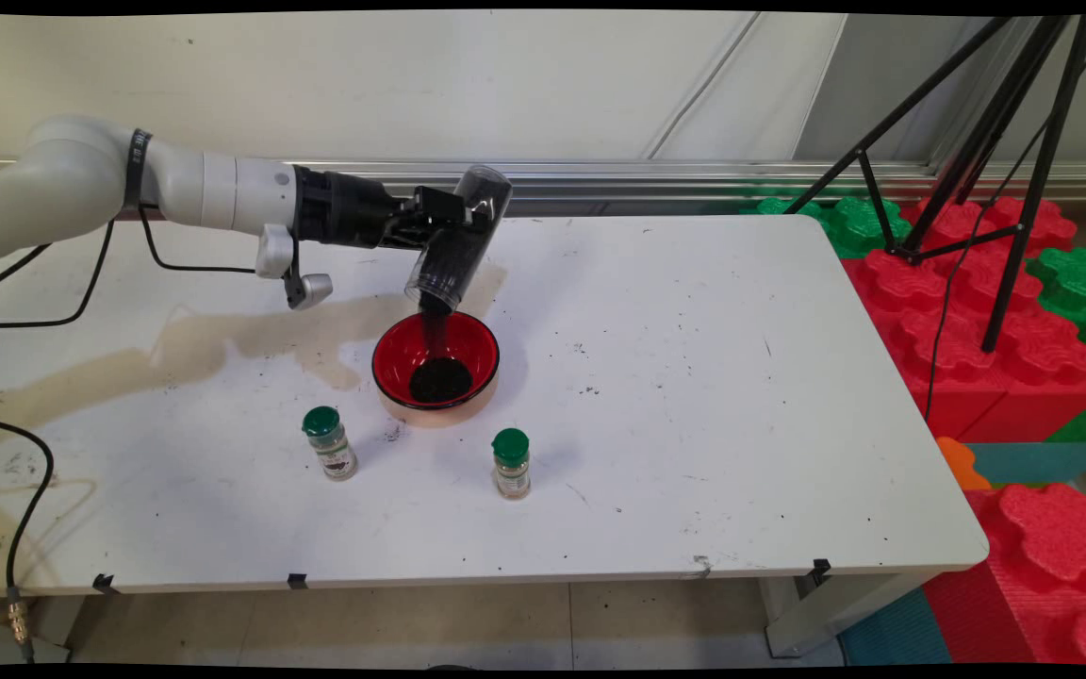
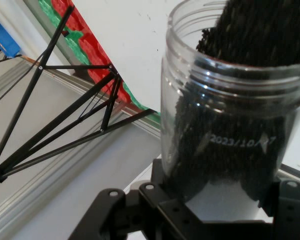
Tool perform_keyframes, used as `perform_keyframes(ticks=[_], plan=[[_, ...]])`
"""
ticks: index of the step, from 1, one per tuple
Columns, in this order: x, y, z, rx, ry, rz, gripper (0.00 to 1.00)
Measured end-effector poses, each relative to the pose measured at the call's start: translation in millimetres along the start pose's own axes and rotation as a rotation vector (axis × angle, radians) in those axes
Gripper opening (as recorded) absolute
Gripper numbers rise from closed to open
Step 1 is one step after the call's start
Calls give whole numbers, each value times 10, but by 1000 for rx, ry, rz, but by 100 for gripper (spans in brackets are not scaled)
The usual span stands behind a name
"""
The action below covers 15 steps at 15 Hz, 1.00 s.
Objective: Pour the black seasoning powder in the red bowl
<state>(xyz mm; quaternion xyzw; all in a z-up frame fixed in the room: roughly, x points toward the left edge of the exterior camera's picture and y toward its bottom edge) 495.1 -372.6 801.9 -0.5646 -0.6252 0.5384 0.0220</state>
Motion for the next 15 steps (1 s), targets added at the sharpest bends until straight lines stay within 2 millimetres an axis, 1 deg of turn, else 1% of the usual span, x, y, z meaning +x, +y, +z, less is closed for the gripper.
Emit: perform_keyframes(ticks=[15], plan=[[10,-2,9,13,-7,42,0]])
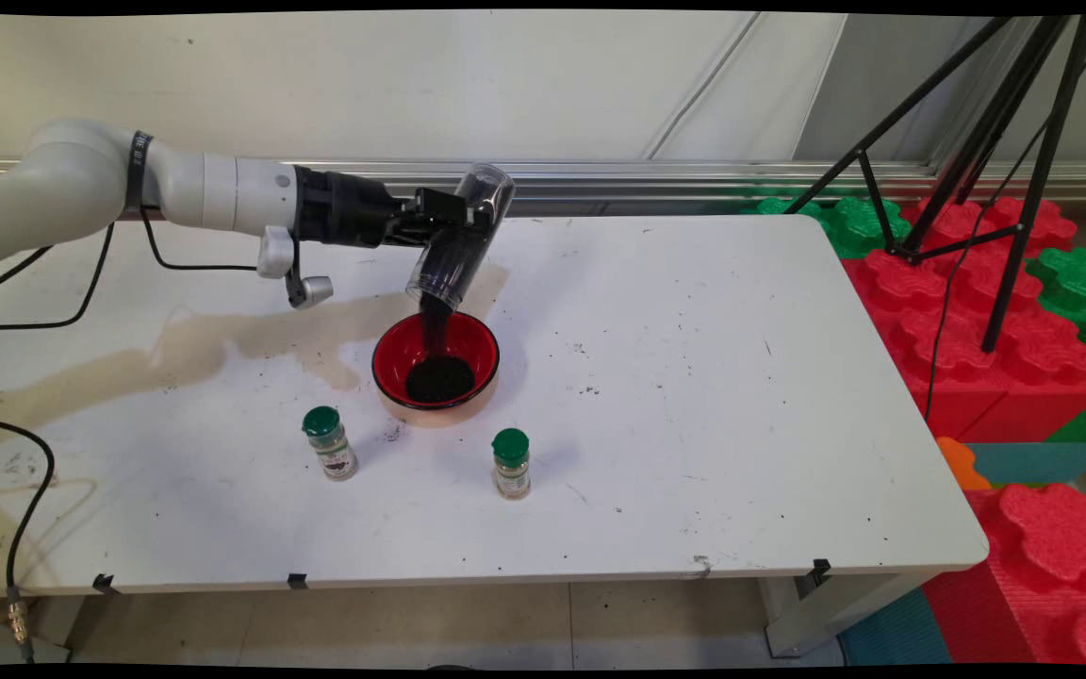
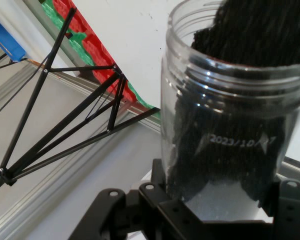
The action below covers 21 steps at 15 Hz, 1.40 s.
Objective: Pour the black seasoning powder in the red bowl
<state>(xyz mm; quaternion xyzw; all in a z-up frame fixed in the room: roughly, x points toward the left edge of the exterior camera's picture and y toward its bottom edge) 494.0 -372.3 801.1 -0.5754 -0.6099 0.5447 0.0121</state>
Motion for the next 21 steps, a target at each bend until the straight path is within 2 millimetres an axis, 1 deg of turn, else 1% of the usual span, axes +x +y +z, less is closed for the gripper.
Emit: perform_keyframes(ticks=[5,10,14,21], plan=[[3,11,-12,-10,8,-62,0],[17,50,-41,-40,22,-184,0],[14,63,-54,-55,28,-249,0],[-35,93,-99,-96,31,-426,0]])
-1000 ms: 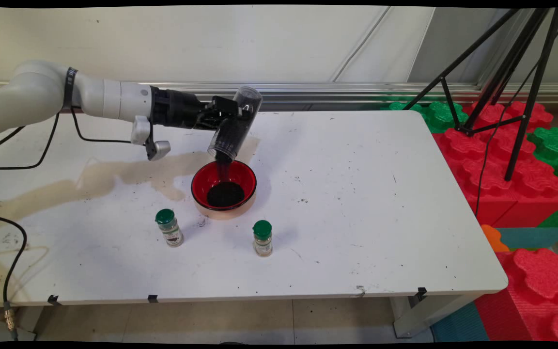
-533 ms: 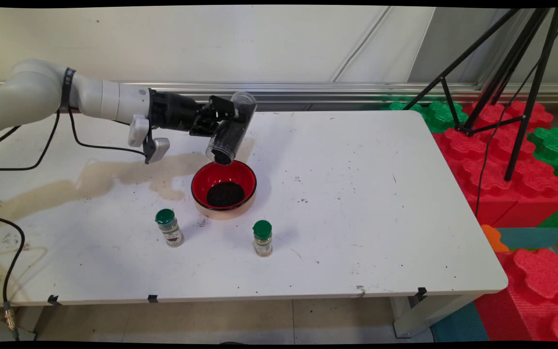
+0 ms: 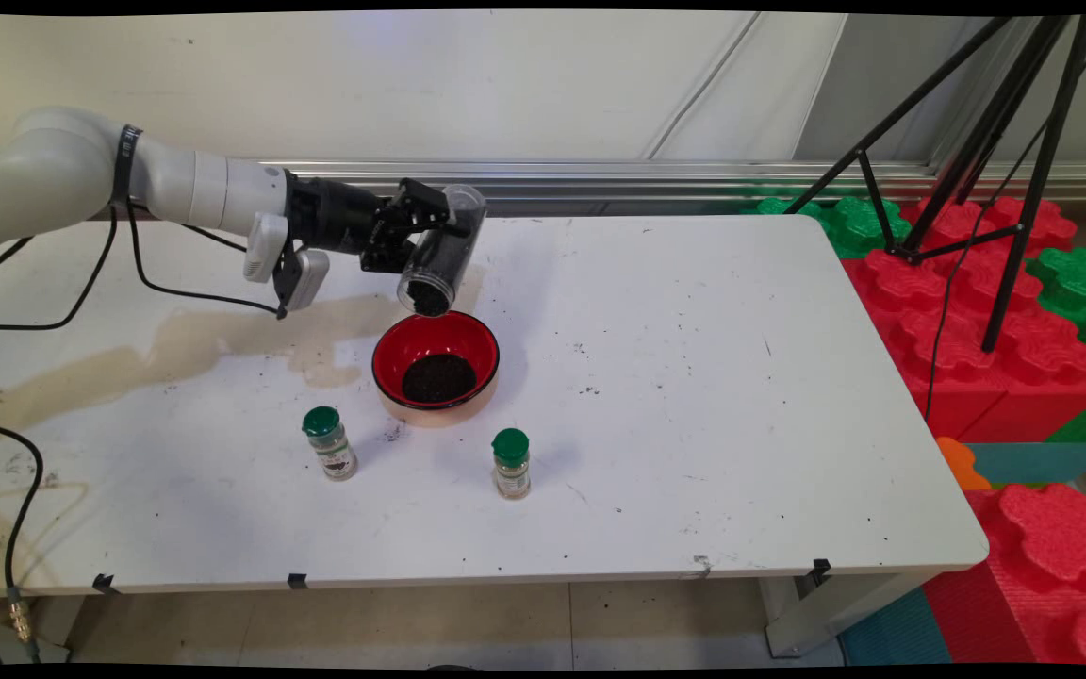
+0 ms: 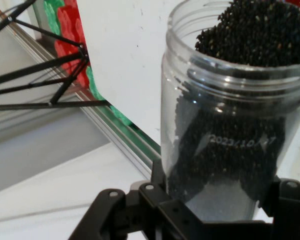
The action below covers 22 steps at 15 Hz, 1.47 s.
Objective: Pour the black seasoning powder in the red bowl
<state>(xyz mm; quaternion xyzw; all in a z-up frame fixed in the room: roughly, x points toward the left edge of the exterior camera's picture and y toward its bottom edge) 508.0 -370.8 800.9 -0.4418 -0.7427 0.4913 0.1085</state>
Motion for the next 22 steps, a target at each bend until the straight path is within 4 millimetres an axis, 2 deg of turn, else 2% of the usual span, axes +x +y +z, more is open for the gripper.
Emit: perform_keyframes(ticks=[12,22], plan=[[-139,-55,-119,-59,8,-339,0],[-312,-244,-206,-83,2,-708,0]])
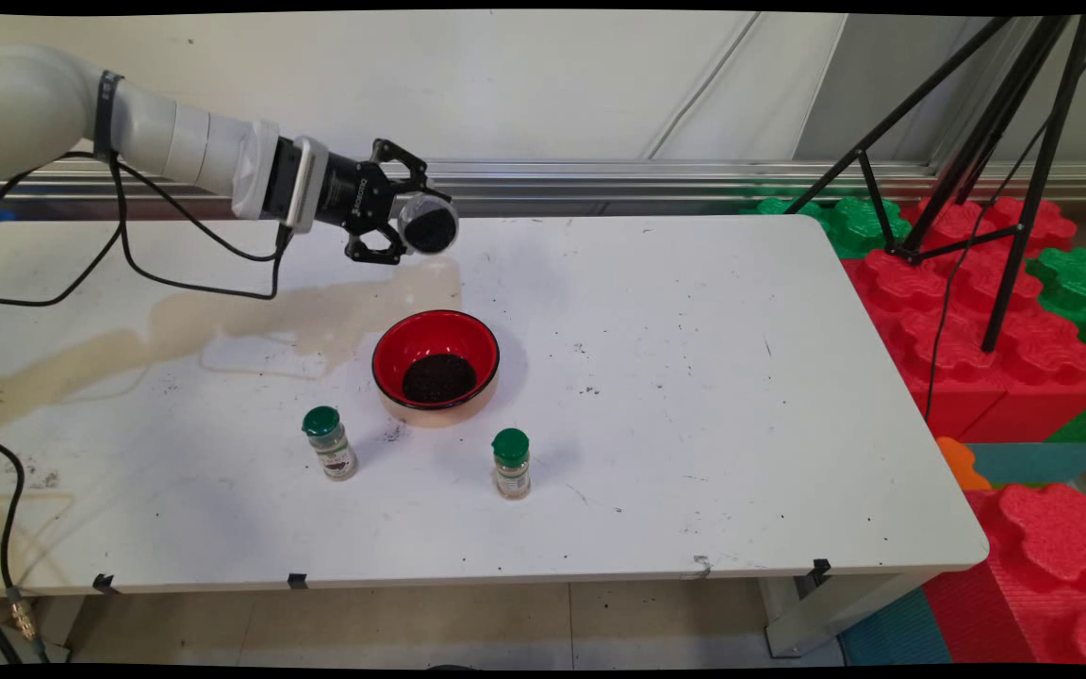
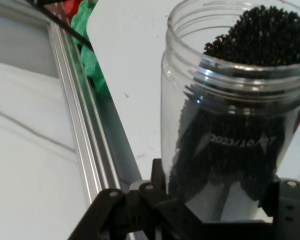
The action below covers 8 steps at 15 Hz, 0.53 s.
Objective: Pour the black seasoning powder in the red bowl
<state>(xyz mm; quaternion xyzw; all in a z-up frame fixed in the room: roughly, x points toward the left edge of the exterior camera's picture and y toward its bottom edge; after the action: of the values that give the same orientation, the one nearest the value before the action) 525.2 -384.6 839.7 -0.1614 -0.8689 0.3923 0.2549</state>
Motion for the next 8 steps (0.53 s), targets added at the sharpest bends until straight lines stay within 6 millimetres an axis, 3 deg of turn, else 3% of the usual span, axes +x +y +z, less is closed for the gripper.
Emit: perform_keyframes(ticks=[8], plan=[[-35,-172,-17,-11,12,-301,0]])
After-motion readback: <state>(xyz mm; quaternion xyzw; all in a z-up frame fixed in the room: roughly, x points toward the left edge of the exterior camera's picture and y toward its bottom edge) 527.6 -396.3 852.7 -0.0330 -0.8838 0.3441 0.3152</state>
